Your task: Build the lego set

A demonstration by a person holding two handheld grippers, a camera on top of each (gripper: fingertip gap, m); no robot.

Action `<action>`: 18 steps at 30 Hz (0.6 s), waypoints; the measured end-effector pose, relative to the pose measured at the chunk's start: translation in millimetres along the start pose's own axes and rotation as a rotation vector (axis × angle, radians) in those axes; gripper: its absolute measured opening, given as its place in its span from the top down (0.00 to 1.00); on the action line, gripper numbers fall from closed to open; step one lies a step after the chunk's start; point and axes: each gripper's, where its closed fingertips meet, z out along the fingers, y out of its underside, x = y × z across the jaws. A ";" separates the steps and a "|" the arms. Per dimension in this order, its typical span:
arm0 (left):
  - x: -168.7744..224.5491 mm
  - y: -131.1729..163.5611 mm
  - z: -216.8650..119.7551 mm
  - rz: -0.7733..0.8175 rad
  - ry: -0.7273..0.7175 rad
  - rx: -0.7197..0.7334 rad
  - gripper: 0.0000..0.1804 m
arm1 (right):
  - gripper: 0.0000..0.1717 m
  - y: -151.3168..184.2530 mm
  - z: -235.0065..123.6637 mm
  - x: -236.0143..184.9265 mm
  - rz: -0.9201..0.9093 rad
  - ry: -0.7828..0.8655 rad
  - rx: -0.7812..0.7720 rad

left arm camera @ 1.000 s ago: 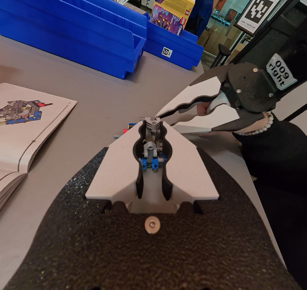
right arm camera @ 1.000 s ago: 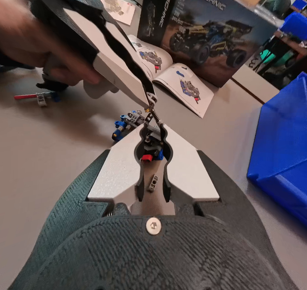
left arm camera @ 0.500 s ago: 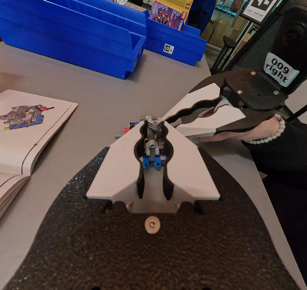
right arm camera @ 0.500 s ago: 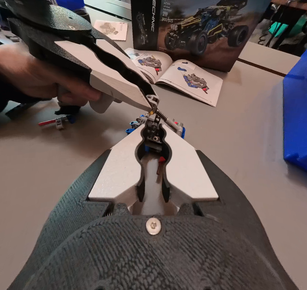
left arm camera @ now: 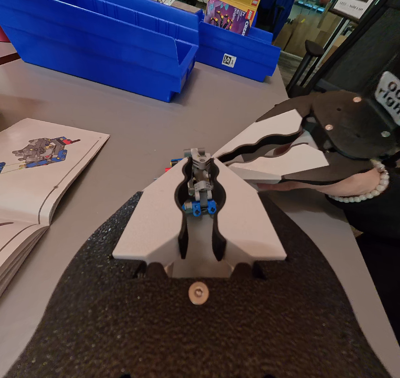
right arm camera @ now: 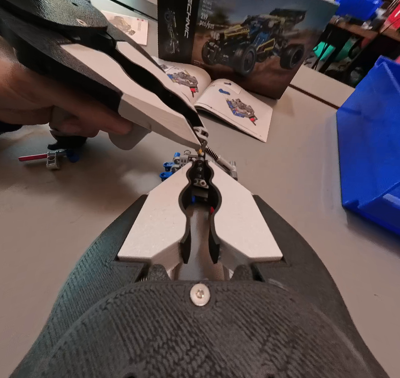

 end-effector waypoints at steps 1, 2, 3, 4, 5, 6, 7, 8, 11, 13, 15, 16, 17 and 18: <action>0.4 0.4 0.6 0.014 -0.008 -0.004 0.93 | 0.98 -1.5 -0.6 0.2 -0.016 0.013 0.011; 1.0 -0.2 0.6 0.029 -0.015 -0.001 0.93 | 0.98 -1.7 -0.8 -0.2 -0.030 0.022 0.012; 1.6 -1.0 0.8 0.043 -0.020 0.005 0.93 | 0.98 -2.0 -1.1 -0.6 -0.042 0.030 0.014; 1.9 -1.3 0.9 0.051 -0.024 0.006 0.93 | 0.98 -2.2 -1.3 -0.7 -0.046 0.035 0.015; 1.5 -1.5 1.0 0.052 -0.029 0.007 0.93 | 0.98 -2.4 -1.7 -0.5 -0.043 0.037 0.017; 1.0 -2.1 0.9 0.048 -0.031 0.011 0.93 | 0.98 -3.0 -2.3 -0.1 -0.040 0.039 0.022; 1.3 -2.7 0.9 0.043 -0.029 0.016 0.93 | 0.98 -3.7 -3.0 0.0 -0.039 0.040 0.028; 1.1 -2.9 1.0 0.042 -0.030 0.017 0.93 | 0.98 -4.1 -3.3 0.2 -0.037 0.041 0.031; 0.7 -2.8 1.2 0.055 -0.039 0.015 0.93 | 0.98 -5.1 -3.8 1.3 -0.038 0.052 0.038; 0.4 -2.8 1.0 0.053 -0.039 0.016 0.93 | 0.98 -5.2 -3.6 1.5 -0.038 0.055 0.038; 0.5 -2.5 0.8 0.051 -0.037 0.014 0.93 | 0.98 -5.6 -3.9 1.9 -0.037 0.059 0.042; 0.5 -2.4 0.9 0.055 -0.040 0.013 0.93 | 0.98 -5.7 -4.0 2.2 -0.034 0.059 0.042; 0.6 -2.2 1.0 0.056 -0.042 0.011 0.93 | 0.98 -5.5 -4.0 2.4 -0.030 0.057 0.042; 0.5 -2.1 1.2 0.057 -0.043 0.009 0.93 | 0.98 -5.6 -4.1 2.8 -0.028 0.059 0.042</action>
